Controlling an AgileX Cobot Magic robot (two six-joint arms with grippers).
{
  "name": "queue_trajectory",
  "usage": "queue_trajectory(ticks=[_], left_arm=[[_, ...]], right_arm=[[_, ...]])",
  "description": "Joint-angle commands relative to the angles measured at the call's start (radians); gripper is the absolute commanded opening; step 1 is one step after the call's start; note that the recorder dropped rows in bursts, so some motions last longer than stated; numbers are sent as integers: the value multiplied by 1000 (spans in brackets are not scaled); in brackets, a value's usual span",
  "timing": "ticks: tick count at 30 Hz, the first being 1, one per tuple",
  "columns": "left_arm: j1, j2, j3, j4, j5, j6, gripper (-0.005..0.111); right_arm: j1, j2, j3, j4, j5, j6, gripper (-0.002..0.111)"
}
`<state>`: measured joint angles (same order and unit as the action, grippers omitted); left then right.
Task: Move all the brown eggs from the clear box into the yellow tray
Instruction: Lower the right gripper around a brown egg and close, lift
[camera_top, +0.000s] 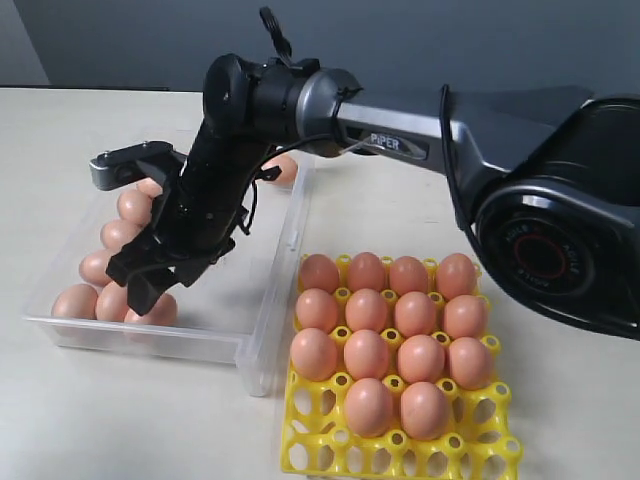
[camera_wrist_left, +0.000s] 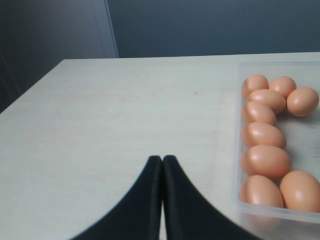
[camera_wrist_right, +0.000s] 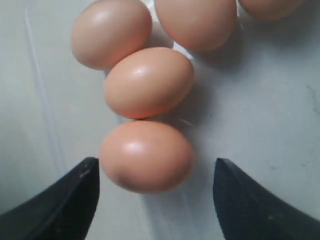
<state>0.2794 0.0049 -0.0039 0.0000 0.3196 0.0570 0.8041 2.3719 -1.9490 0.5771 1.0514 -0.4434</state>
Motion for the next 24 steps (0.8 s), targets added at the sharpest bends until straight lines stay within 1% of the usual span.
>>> queue_trajectory(ticks=[1,7,12,14,15,17,23,24], left_arm=[[-5,-5,4,0,-11,0,0],[-5,-5,4,0,-11,0,0],[-5,-5,4,0,-11,0,0],[-5,-5,4,0,-11,0,0],[-5,-5,4,0,-11,0,0],[-5,-5,4,0,-11,0,0],[-5,-5,4,0,-11,0,0],[-5,-5,4,0,-11,0,0]], right_arm=[[0,18,-7,35,-51,48,63],[0,56,-7,64,-57,79,63],[4,65,-7,63,-21,86,63],[4,63,-7,76,-14,87,61],[4,63,-7,81,-12,87,59],[4,63,-7,81,-12,87,50],[4,63,-11,83,-7,88,3],[4,61,-11,83,-7,88,-1]])
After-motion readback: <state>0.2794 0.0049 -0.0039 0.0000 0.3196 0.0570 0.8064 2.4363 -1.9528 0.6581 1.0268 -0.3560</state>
